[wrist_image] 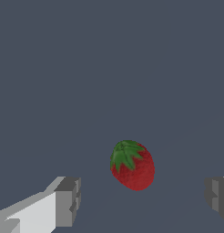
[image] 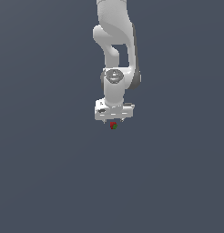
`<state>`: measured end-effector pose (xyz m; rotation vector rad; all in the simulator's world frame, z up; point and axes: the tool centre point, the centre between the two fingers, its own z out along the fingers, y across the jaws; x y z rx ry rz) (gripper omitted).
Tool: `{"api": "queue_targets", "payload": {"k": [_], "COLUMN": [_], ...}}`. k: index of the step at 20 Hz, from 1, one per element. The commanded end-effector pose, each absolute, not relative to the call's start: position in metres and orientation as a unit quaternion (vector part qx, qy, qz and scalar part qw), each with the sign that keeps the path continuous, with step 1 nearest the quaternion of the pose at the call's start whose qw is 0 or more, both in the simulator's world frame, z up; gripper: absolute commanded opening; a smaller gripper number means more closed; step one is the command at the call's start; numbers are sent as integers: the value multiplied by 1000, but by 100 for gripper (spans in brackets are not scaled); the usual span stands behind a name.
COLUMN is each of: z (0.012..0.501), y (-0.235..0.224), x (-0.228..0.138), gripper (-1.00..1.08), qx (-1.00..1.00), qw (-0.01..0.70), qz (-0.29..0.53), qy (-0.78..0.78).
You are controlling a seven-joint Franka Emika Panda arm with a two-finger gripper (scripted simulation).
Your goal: Pick up the object and move it to a goal position.
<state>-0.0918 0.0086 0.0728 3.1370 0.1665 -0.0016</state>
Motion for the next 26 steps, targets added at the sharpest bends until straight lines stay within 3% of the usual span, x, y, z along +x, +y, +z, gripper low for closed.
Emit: {"api": "queue_targets", "payload": {"k": [1,17,18,26], "z": [71,22,22,22], "y": [8,9,9,9], "x": [-92,-93,-93,-93], "gripper": [100,100,-100,-100], "qx": [999,999,999,999], "qw": [0,0,0,0], "qz": [-1,0,0,0], "qy": [53,54,54,54]}}
